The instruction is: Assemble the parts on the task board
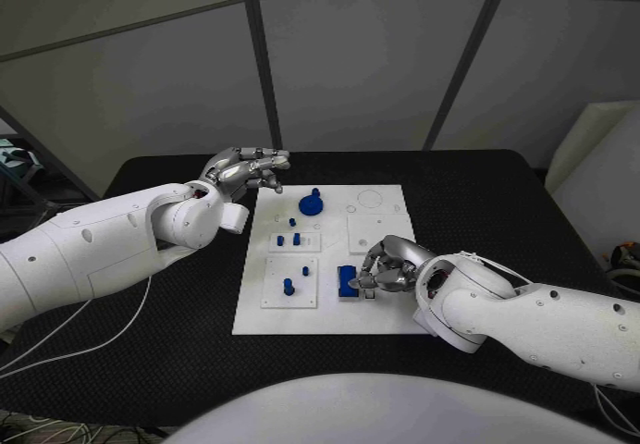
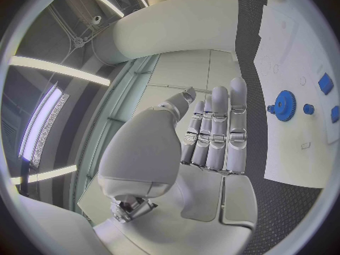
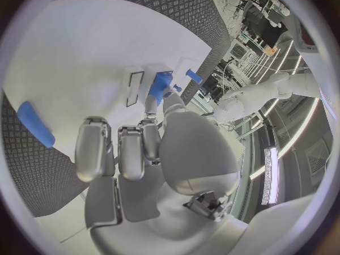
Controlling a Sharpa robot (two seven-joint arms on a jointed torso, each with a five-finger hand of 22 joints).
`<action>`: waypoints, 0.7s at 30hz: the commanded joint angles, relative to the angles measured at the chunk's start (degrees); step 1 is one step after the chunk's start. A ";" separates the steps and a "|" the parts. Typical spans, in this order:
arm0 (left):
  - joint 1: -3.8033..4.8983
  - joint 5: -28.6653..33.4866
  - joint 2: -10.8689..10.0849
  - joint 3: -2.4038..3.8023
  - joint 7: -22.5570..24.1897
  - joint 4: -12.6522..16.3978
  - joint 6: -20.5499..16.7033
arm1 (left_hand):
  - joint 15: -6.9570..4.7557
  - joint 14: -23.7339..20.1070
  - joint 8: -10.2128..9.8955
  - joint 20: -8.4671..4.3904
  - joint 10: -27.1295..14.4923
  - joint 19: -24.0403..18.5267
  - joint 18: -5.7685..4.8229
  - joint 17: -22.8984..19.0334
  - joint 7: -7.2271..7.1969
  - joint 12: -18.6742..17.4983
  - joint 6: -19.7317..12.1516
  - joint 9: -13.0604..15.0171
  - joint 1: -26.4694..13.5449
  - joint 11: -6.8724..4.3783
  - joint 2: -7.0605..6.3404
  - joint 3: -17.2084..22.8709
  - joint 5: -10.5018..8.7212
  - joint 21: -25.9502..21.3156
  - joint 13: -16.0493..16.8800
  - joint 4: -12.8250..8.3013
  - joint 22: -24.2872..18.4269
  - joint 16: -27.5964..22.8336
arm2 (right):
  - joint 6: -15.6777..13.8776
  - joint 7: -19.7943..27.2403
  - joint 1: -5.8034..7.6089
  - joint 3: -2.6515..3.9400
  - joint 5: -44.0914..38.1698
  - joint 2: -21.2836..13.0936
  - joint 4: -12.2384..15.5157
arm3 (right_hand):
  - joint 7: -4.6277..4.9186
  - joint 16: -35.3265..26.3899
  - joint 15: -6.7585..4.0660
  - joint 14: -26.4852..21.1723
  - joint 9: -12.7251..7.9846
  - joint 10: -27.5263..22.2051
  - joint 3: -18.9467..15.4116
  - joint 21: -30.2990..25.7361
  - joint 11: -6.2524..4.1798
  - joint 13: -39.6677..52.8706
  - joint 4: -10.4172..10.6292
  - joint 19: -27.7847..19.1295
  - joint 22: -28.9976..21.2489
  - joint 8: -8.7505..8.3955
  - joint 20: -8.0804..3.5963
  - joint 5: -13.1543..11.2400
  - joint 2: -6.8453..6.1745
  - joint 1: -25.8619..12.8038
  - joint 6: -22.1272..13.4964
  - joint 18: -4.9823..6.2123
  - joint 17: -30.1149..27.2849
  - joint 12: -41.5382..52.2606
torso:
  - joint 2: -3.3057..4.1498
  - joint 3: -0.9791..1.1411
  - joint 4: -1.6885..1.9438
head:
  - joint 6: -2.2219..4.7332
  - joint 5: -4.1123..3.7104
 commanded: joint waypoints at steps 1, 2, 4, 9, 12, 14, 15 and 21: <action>0.09 0.06 -0.03 0.04 0.26 0.16 0.53 | 0.13 -0.45 0.19 0.21 -0.51 -0.16 0.29 -0.06 0.06 0.40 -0.43 -0.06 0.00 -0.04 0.52 -0.41 0.30 -0.34 -0.09 0.04 -0.06 0.27 | 1.54 0.26 0.08 0.02 -0.60 0.18 0.11 | -0.14 -0.16 -0.47 4.17 0.17 -0.07 -0.09 0.31 -0.51 -0.02 -0.53 -0.11 0.03 0.47 -0.51 -0.42 -0.54 0.80 0.06 -0.80 5.85 0.27 | -0.01 -0.03 -0.08 | 0.00 0.03; 0.09 0.06 -0.03 0.04 0.26 0.16 0.54 | 0.13 -0.45 0.19 0.21 -0.51 -0.16 0.29 -0.06 0.06 0.40 -0.43 -0.06 0.00 -0.04 0.52 -0.41 0.30 -0.34 -0.09 0.04 -0.06 0.27 | 1.86 0.21 0.08 0.03 -0.65 0.23 0.11 | -0.15 -0.17 -0.48 4.16 0.22 -0.07 -0.16 0.29 -0.53 -0.01 -0.75 -0.12 0.00 0.56 -0.54 -0.62 -0.70 1.00 0.02 -0.80 5.84 0.27 | 0.00 -0.02 -0.08 | 0.00 0.02; 0.09 0.06 -0.02 0.05 0.25 0.18 0.56 | 0.13 -0.45 0.19 0.21 -0.51 -0.16 0.29 -0.06 0.06 0.40 -0.43 -0.06 0.00 -0.04 0.52 -0.41 0.30 -0.34 -0.09 0.04 -0.06 0.27 | 2.46 -0.12 0.08 0.03 -1.15 0.37 0.06 | -0.15 -0.16 -0.49 4.17 0.30 -0.11 -0.28 0.24 -0.53 -0.05 -1.11 -0.15 -0.05 0.69 -0.57 -0.95 -0.99 1.33 -0.05 -0.79 5.86 0.22 | 0.01 -0.01 -0.05 | 0.00 -0.06; 0.09 0.06 -0.06 0.05 0.25 0.22 0.54 | 0.13 -0.46 0.22 0.22 -0.53 -0.17 0.30 -0.08 0.06 0.44 -0.45 -0.06 0.00 -0.04 0.52 -0.44 0.30 -0.35 -0.10 0.05 -0.07 0.28 | 3.08 -2.04 0.08 0.03 -5.37 0.61 -0.14 | -0.26 -0.22 -0.60 4.15 0.43 -0.08 0.18 0.28 -0.64 0.04 -2.67 -0.11 0.11 0.98 -0.67 -2.69 -1.06 3.28 -0.04 -0.82 5.80 0.22 | -0.02 -0.02 -0.05 | 0.00 -0.16; 0.09 0.06 -0.08 0.05 0.26 0.22 0.53 | 0.13 -0.46 0.22 0.22 -0.53 -0.17 0.30 -0.08 0.06 0.44 -0.45 -0.06 0.00 -0.04 0.52 -0.44 0.30 -0.35 -0.10 0.05 -0.07 0.28 | 2.38 -2.43 0.08 0.03 -7.22 0.36 0.04 | -0.29 -0.27 -0.62 4.14 0.40 -0.11 0.60 0.25 -0.67 0.00 -3.09 -0.12 0.09 0.97 -0.69 -3.68 -0.81 3.86 -0.03 -0.82 5.75 0.15 | -0.05 -0.02 -0.05 | 0.00 -0.24; 0.09 0.06 -0.08 0.05 0.27 0.21 0.53 | 0.13 -0.46 0.22 0.22 -0.53 -0.17 0.30 -0.08 0.06 0.44 -0.45 -0.06 0.00 -0.04 0.52 -0.44 0.30 -0.35 -0.10 0.05 -0.07 0.28 | 1.21 -1.84 0.08 0.02 -7.90 -0.16 0.47 | -0.28 -0.29 -0.62 4.13 0.37 -0.14 0.76 0.26 -0.67 -0.03 -3.14 -0.11 0.12 0.92 -0.70 -3.53 -0.63 3.94 -0.06 -0.82 5.72 0.11 | -0.06 0.00 -0.07 | 0.00 -0.21; 0.09 0.06 -0.08 0.05 0.27 0.19 0.53 | 0.13 -0.46 0.22 0.22 -0.53 -0.17 0.30 -0.08 0.06 0.44 -0.45 -0.06 0.00 -0.04 0.52 -0.44 0.30 -0.35 -0.10 0.05 -0.07 0.28 | 0.61 -1.36 0.08 0.02 -7.99 -0.44 0.71 | -0.24 -0.30 -0.61 4.13 0.30 -0.14 0.87 0.27 -0.64 -0.03 -3.13 -0.10 0.14 0.79 -0.70 -3.22 -0.51 3.93 -0.18 -0.83 5.71 0.10 | -0.07 0.02 -0.10 | 0.00 -0.21; 0.09 0.06 -0.04 0.05 0.29 0.00 0.50 | 0.13 -0.46 0.22 0.22 -0.53 -0.17 0.30 -0.08 0.06 0.44 -0.45 -0.06 0.00 -0.04 0.52 -0.44 0.30 -0.35 -0.10 0.05 -0.07 0.28 | -3.97 4.57 0.34 0.10 -4.29 -3.61 3.31 | 0.63 -0.26 -0.17 4.16 -1.11 -0.32 1.59 0.34 -0.01 -0.17 -2.95 -0.05 0.33 -1.95 -0.44 -1.27 -0.04 3.59 -1.60 -0.89 5.81 -0.17 | -0.14 0.01 -0.17 | 0.00 -0.34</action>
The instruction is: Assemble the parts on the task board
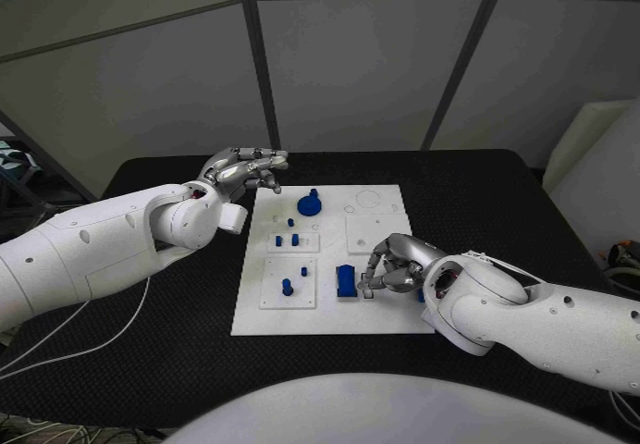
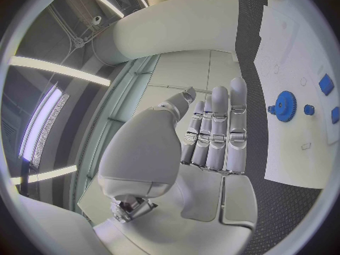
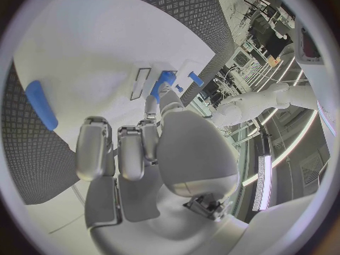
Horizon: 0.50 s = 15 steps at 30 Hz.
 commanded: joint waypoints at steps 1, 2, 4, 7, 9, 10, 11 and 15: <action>0.09 0.06 0.02 0.04 0.30 -0.03 0.51 | 0.13 -0.46 0.22 0.22 -0.53 -0.17 0.29 -0.09 0.06 0.16 -0.45 -0.07 0.00 -0.03 0.52 -0.44 0.30 -0.35 -0.05 0.05 -0.07 0.28 | -4.47 5.27 0.39 0.11 2.00 -1.17 1.36 | 0.32 -0.26 0.10 3.96 -0.64 -0.12 0.38 0.34 0.30 -0.54 0.19 -0.04 0.10 -1.25 0.04 0.27 0.34 -0.29 -0.72 -0.90 5.81 -0.36 | -0.05 0.02 -0.07 | 0.00 -0.10; 0.09 0.06 0.04 0.04 0.31 -0.08 0.51 | 0.13 -0.46 0.22 0.22 -0.53 -0.17 0.29 -0.09 0.06 0.16 -0.45 -0.07 0.00 -0.03 0.52 -0.44 0.30 -0.35 -0.05 0.05 -0.07 0.28 | -5.16 6.89 0.71 0.17 4.24 -2.12 2.04 | 0.81 -0.27 0.37 3.96 -1.22 -0.19 0.32 0.35 0.68 -0.64 0.60 -0.04 0.11 -2.46 0.21 0.27 0.36 -0.92 -1.39 -0.91 5.80 -0.47 | 0.01 0.02 -0.06 | 0.00 -0.19; 0.08 0.06 0.07 0.04 0.30 -0.14 0.50 | 0.13 -0.46 0.22 0.22 -0.53 -0.17 0.29 -0.09 0.06 0.16 -0.45 -0.07 0.00 -0.03 0.52 -0.44 0.30 -0.35 -0.05 0.05 -0.07 0.28 | -5.61 8.23 1.03 0.27 6.44 -3.14 2.70 | 1.19 -0.32 0.66 3.95 -1.74 -0.26 0.37 0.33 1.02 -0.70 0.87 -0.05 0.11 -3.54 0.45 0.35 0.44 -1.31 -1.67 -0.92 5.74 -0.55 | 0.00 0.02 -0.07 | 0.00 -0.32; 0.08 0.06 0.13 0.03 0.30 -0.23 0.50 | 0.13 -0.46 0.22 0.22 -0.53 -0.17 0.29 -0.09 0.06 0.16 -0.45 -0.07 0.00 -0.03 0.52 -0.44 0.30 -0.35 -0.05 0.05 -0.07 0.28 | -5.86 9.76 1.53 0.80 9.32 -5.53 3.79 | 1.89 -0.57 1.16 3.86 -2.84 -0.53 0.57 0.14 1.61 -1.01 1.18 -0.20 -0.18 -5.90 0.91 0.55 0.54 -1.73 -1.97 -0.85 5.37 -0.90 | -0.05 -0.01 -0.09 | 0.00 -0.63; 0.07 0.06 0.14 0.03 0.28 -0.28 0.46 | 0.13 -0.46 0.22 0.22 -0.53 -0.17 0.29 -0.09 0.06 0.16 -0.45 -0.07 0.00 -0.03 0.52 -0.44 0.30 -0.35 -0.05 0.05 -0.07 0.28 | -5.54 9.89 1.73 1.07 10.24 -7.19 4.17 | 2.27 -0.60 1.55 3.85 -3.76 -0.57 0.85 0.11 2.01 -1.04 1.19 -0.24 -0.19 -7.97 1.31 0.59 0.46 -1.72 -1.41 -0.83 5.35 -0.97 | -0.01 -0.05 -0.01 | 0.00 -0.96; 0.07 0.06 0.15 0.03 0.28 -0.29 0.44 | 0.13 -0.46 0.22 0.22 -0.53 -0.17 0.29 -0.09 0.06 0.16 -0.45 -0.07 0.00 -0.03 0.52 -0.44 0.30 -0.35 -0.05 0.05 -0.07 0.28 | -5.15 9.75 1.85 1.16 10.53 -7.99 4.27 | 2.51 -0.60 1.68 3.85 -4.23 -0.74 0.99 0.10 2.18 -1.31 1.26 -0.25 -0.19 -9.07 1.44 0.64 0.53 -1.78 -1.46 -0.82 5.35 -1.25 | -0.03 -0.06 -0.04 | 0.00 -1.17; 0.07 0.06 0.15 0.03 0.26 -0.29 0.40 | 0.13 -0.46 0.22 0.22 -0.53 -0.17 0.29 -0.09 0.06 0.16 -0.45 -0.07 0.00 -0.03 0.52 -0.44 0.30 -0.35 -0.05 0.05 -0.07 0.28 | -4.44 9.43 2.02 1.25 10.79 -9.00 4.32 | 2.73 -0.61 1.79 3.85 -4.66 -0.98 1.08 0.10 2.33 -1.69 1.37 -0.26 -0.19 -10.10 1.57 0.68 0.58 -1.89 -1.53 -0.82 5.34 -1.64 | 0.00 -0.06 0.00 | 0.08 -1.56; 0.07 0.06 0.13 0.03 0.26 -0.06 0.29 | 0.13 -0.48 0.24 0.22 -0.56 -0.18 0.30 -0.11 0.06 0.19 -0.47 -0.08 0.01 -0.03 0.52 -0.48 0.30 -0.36 -0.06 0.05 -0.08 0.30 | -0.17 6.77 2.60 1.44 9.26 -13.00 3.93 | 3.16 -0.80 2.23 3.77 -6.65 -1.34 1.47 0.00 2.76 -2.63 1.96 -0.38 -0.27 -15.51 2.12 0.85 0.33 -2.46 1.06 -0.76 5.11 -2.79 | 0.03 -0.14 -0.05 | 0.19 -2.85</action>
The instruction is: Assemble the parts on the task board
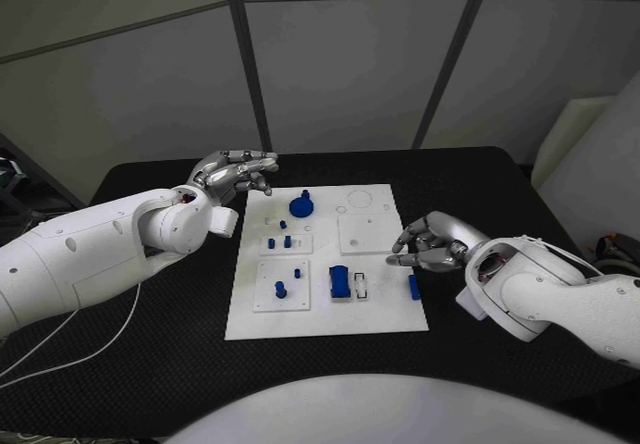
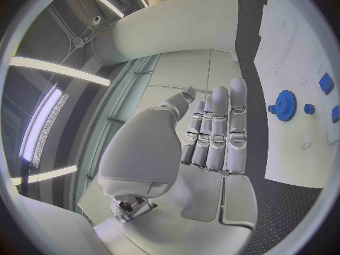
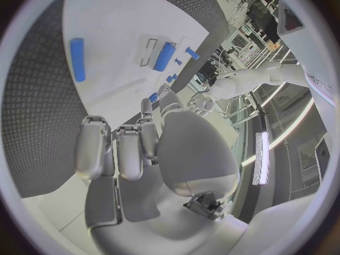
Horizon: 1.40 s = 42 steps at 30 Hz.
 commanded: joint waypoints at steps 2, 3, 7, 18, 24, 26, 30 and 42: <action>0.09 0.06 0.07 0.03 0.27 0.34 0.27 | -0.06 -0.29 0.24 0.22 -0.56 -0.18 0.30 -0.05 0.06 0.19 -0.47 -0.08 0.01 -0.03 0.52 -0.32 0.30 -0.36 -0.07 -0.11 -0.09 0.30 | 4.46 -1.87 0.33 0.06 -0.89 -2.45 -0.16 | 0.01 -0.41 0.26 3.88 -0.89 0.04 0.10 0.01 0.34 -3.87 0.80 -0.12 -0.04 -2.76 0.53 0.20 0.01 -1.33 2.08 -0.76 5.15 -0.43 | 0.09 -0.12 0.06 | 0.13 -1.22; 0.08 0.06 0.07 0.03 0.28 0.43 0.26 | -0.06 -0.29 0.24 0.22 -0.56 -0.18 0.30 -0.05 0.06 0.19 -0.47 -0.08 0.01 -0.03 0.52 -0.32 0.30 -0.36 -0.07 -0.11 -0.09 0.30 | 4.90 -2.72 0.36 0.07 -1.96 -2.96 -0.09 | -0.04 -0.39 0.24 3.89 -1.02 0.16 -0.02 0.05 0.31 -3.81 1.12 -0.10 0.04 -3.30 0.54 0.05 -0.12 -1.71 2.63 -0.78 5.18 -0.40 | 0.10 -0.12 0.03 | 0.14 -1.28; 0.06 0.06 0.10 0.03 0.28 0.69 0.28 | -0.06 -0.29 0.24 0.22 -0.56 -0.18 0.30 -0.05 0.06 0.19 -0.47 -0.08 0.01 -0.03 0.52 -0.32 0.30 -0.36 -0.07 -0.11 -0.09 0.30 | 5.57 -6.37 0.37 0.05 -4.60 -3.93 -0.04 | -0.20 -0.31 0.19 3.92 -1.23 0.66 -1.36 0.23 0.24 -3.45 2.99 0.05 0.38 -4.67 0.58 -0.09 -1.91 -4.32 4.14 -0.84 5.32 -0.13 | 0.15 0.08 -0.11 | 0.11 -1.43; -0.18 0.06 -0.14 0.03 0.32 0.89 0.26 | -0.06 -0.29 0.24 0.22 -0.56 -0.18 0.30 -0.05 0.06 0.19 -0.47 -0.08 0.01 -0.03 0.52 -0.32 0.30 -0.36 -0.07 -0.11 -0.09 0.30 | 8.42 -13.08 -1.10 -0.09 -8.94 -3.50 -1.07 | -0.46 -0.72 0.02 3.80 -1.15 0.61 -4.12 -0.04 0.03 -3.76 5.06 -0.08 0.06 -6.69 0.43 6.27 -3.62 -6.42 5.93 -0.77 4.80 -0.71 | 0.08 0.04 0.02 | -0.09 -2.13; -0.26 0.06 -0.20 0.03 0.28 0.88 0.35 | -0.06 -0.29 0.24 0.22 -0.56 -0.18 0.30 -0.05 0.06 0.19 -0.47 -0.08 0.01 -0.03 0.52 -0.32 0.30 -0.36 -0.07 -0.11 -0.09 0.30 | 9.18 -14.18 -1.65 -0.11 -9.43 -2.86 -1.67 | -0.51 -0.74 0.01 3.79 -1.09 0.63 -4.51 -0.07 0.00 -3.74 5.38 -0.09 0.04 -6.88 0.43 6.17 -3.61 -6.64 6.18 -0.76 4.79 -0.73 | 0.10 -0.02 0.12 | -0.09 -2.39; -0.27 0.06 -0.21 0.03 0.26 0.86 0.37 | -0.05 -0.32 0.27 0.24 -0.60 -0.20 0.29 -0.08 0.07 0.23 -0.50 -0.09 -0.05 -0.02 0.53 -0.39 0.30 -0.38 -0.08 -0.06 -0.10 0.31 | 9.62 -14.34 -1.76 -0.12 -9.50 -2.52 -1.95 | -0.53 -0.73 0.00 3.80 -1.06 0.64 -4.58 -0.07 -0.01 -3.73 5.45 -0.08 0.04 -6.90 0.43 6.17 -3.58 -6.67 6.28 -0.77 4.81 -0.73 | 0.13 -0.03 0.15 | -0.09 -2.51; -0.29 0.06 -0.20 0.03 0.26 0.83 0.42 | -0.05 -0.32 0.27 0.24 -0.60 -0.20 0.29 -0.08 0.07 0.23 -0.50 -0.09 -0.05 -0.02 0.53 -0.39 0.30 -0.38 -0.08 -0.06 -0.10 0.31 | 9.91 -14.37 -2.21 -0.15 -9.52 -1.80 -2.28 | -0.56 -0.75 -0.01 3.79 -1.02 0.64 -4.71 -0.11 -0.04 -3.73 5.56 -0.11 -0.02 -6.94 0.42 6.14 -3.56 -6.72 6.43 -0.75 4.78 -0.75 | 0.11 -0.02 0.11 | -0.09 -2.55; -0.32 0.06 -0.36 0.03 0.23 0.85 0.45 | -0.05 -0.32 0.27 0.24 -0.60 -0.20 0.29 -0.08 0.07 0.23 -0.50 -0.09 -0.05 -0.02 0.53 -0.39 0.30 -0.38 -0.08 -0.06 -0.10 0.31 | 11.57 -14.32 -3.01 -0.17 -9.16 0.18 -3.26 | -0.67 -0.71 -0.06 3.81 -0.90 0.71 -4.98 -0.09 -0.11 -3.61 5.83 -0.09 0.03 -6.99 0.39 6.05 -3.41 -6.76 6.87 -0.76 4.85 -0.68 | 0.13 0.02 0.14 | -0.09 -2.30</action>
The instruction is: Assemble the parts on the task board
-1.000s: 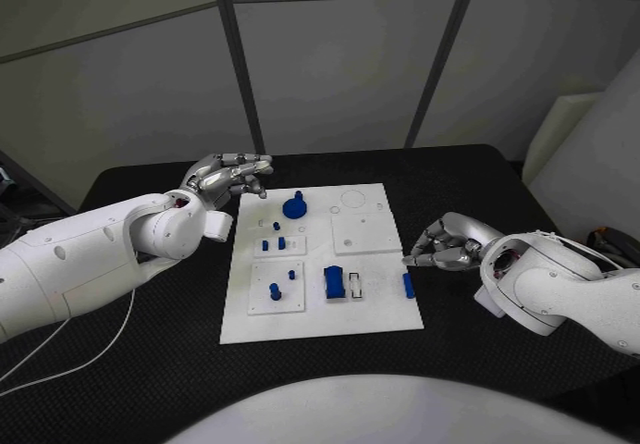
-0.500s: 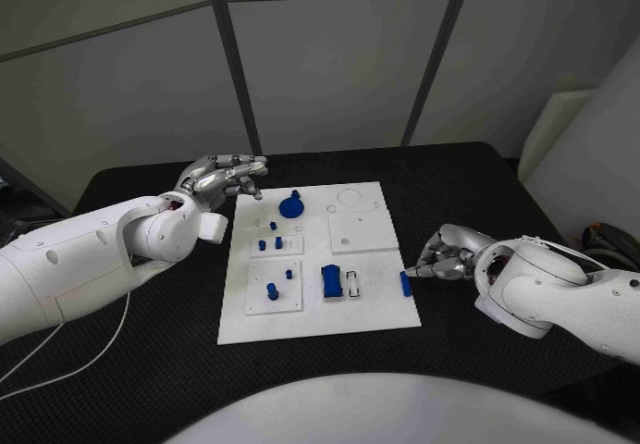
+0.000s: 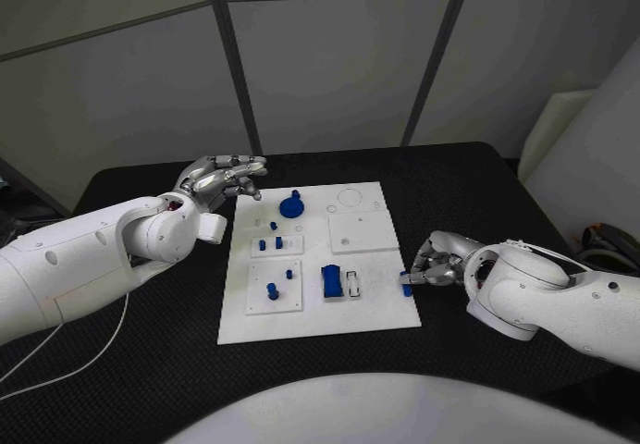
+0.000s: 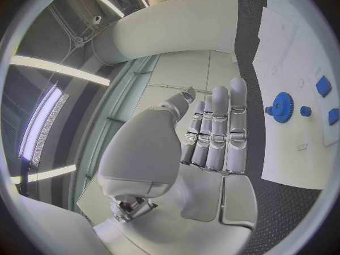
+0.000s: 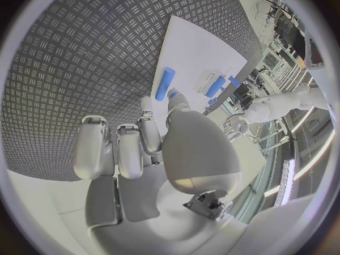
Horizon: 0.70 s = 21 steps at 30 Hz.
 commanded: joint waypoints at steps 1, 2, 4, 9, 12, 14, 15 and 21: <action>0.08 0.06 -0.05 0.04 0.24 0.09 0.45 | -0.05 -0.32 0.27 0.24 -0.40 -0.20 0.29 -0.05 0.07 0.24 -0.50 -0.10 -0.05 0.19 0.53 -0.39 0.30 -0.38 -0.09 -0.05 -0.05 0.31 | 2.13 -0.43 -0.27 -0.01 -0.18 0.34 -0.11 | 0.10 -0.21 -0.07 3.82 0.07 0.39 -0.45 -0.10 -0.20 0.07 0.11 0.05 -0.01 -0.22 0.14 -0.05 0.13 -0.52 0.51 -0.76 4.82 -0.28 | 0.01 0.00 -0.03 | 0.00 0.09; 0.08 0.06 -0.06 0.04 0.23 0.09 0.45 | -0.05 -0.32 0.27 0.24 -0.40 -0.20 0.29 -0.05 0.07 0.24 -0.50 -0.10 -0.05 0.19 0.53 -0.39 0.30 -0.38 -0.09 -0.05 -0.05 0.31 | 2.34 -0.45 -0.39 -0.02 -0.10 0.47 -0.16 | 0.10 -0.21 -0.07 3.82 0.08 0.39 -0.46 -0.10 -0.20 0.07 0.12 0.05 -0.01 -0.22 0.14 -0.06 0.13 -0.52 0.51 -0.76 4.82 -0.28 | 0.01 0.00 -0.02 | 0.00 0.09; 0.08 0.06 -0.08 0.04 0.23 0.10 0.46 | -0.05 -0.32 0.27 0.24 -0.40 -0.20 0.29 -0.05 0.07 0.24 -0.50 -0.10 -0.05 0.19 0.53 -0.39 0.30 -0.38 -0.09 -0.05 -0.05 0.31 | 2.66 -0.49 -0.64 -0.02 0.01 0.79 -0.28 | 0.07 -0.23 -0.09 3.81 0.11 0.39 -0.56 -0.09 -0.22 0.07 0.18 0.06 0.02 -0.24 0.12 -0.15 0.12 -0.53 0.62 -0.76 4.79 -0.30 | -0.04 -0.03 -0.01 | 0.00 0.12; 0.07 0.06 -0.14 0.04 0.22 0.16 0.50 | -0.05 -0.32 0.27 0.24 -0.40 -0.20 0.29 -0.05 0.07 0.24 -0.50 -0.10 -0.05 0.19 0.53 -0.39 0.30 -0.38 -0.09 -0.05 -0.05 0.31 | 3.05 -0.77 -0.92 -0.02 -0.47 1.40 -0.80 | -0.10 -0.24 -0.20 3.82 0.30 0.43 -0.62 -0.11 -0.37 0.14 0.09 0.07 0.02 -0.30 0.03 -0.12 0.51 0.21 1.17 -0.76 4.80 -0.29 | -0.04 -0.02 0.02 | 0.00 0.24; 0.07 0.06 -0.21 0.04 0.22 0.16 0.48 | -0.05 -0.32 0.27 0.24 -0.40 -0.20 0.29 -0.05 0.07 0.24 -0.50 -0.10 -0.05 0.19 0.53 -0.39 0.30 -0.38 -0.09 -0.05 -0.05 0.31 | 3.30 -0.98 -0.98 -0.02 -0.93 1.60 -1.12 | -0.24 -0.22 -0.32 3.84 0.48 0.46 -0.51 -0.10 -0.50 0.22 -0.32 0.09 0.07 -0.36 -0.08 0.23 0.99 1.34 1.67 -0.77 4.85 -0.28 | -0.04 -0.04 -0.03 | 0.00 0.25; 0.07 0.06 -0.24 0.04 0.23 0.16 0.47 | -0.05 -0.32 0.27 0.24 -0.40 -0.20 0.29 -0.05 0.07 0.24 -0.50 -0.10 -0.05 0.19 0.53 -0.39 0.30 -0.38 -0.09 -0.05 -0.05 0.31 | 3.35 -1.05 -1.00 -0.02 -1.10 1.69 -1.26 | -0.39 -0.17 -0.42 3.86 0.63 0.53 -0.28 -0.07 -0.63 0.33 -0.68 0.12 0.12 -0.28 -0.15 0.44 1.45 2.19 2.09 -0.77 4.93 -0.21 | -0.02 -0.05 -0.06 | 0.00 0.25; 0.07 0.06 -0.24 0.04 0.23 0.16 0.48 | -0.05 -0.32 0.27 0.24 -0.40 -0.20 0.29 -0.05 0.07 0.24 -0.50 -0.10 -0.05 0.19 0.53 -0.39 0.30 -0.38 -0.09 -0.05 -0.05 0.31 | 3.31 -1.08 -1.01 -0.02 -1.19 1.73 -1.32 | -0.50 -0.16 -0.49 3.86 0.73 0.57 -0.11 -0.08 -0.73 0.39 -0.92 0.12 0.12 -0.22 -0.21 0.56 1.79 2.74 2.34 -0.77 4.95 -0.18 | -0.02 -0.05 -0.06 | 0.00 0.23; 0.07 0.06 -0.29 0.04 0.23 0.19 0.48 | -0.05 -0.32 0.27 0.24 -0.40 -0.20 0.29 -0.05 0.07 0.24 -0.50 -0.10 -0.05 0.19 0.53 -0.39 0.30 -0.38 -0.09 -0.05 -0.05 0.31 | 2.51 -1.16 -1.03 -0.02 -1.73 1.74 -1.46 | -1.50 -0.05 -1.28 3.91 1.44 0.82 2.91 0.05 -1.64 0.76 -3.37 0.28 0.41 0.24 -0.93 -4.07 5.26 7.78 3.73 -0.81 5.15 -0.05 | -0.02 -0.02 -0.05 | 0.00 0.25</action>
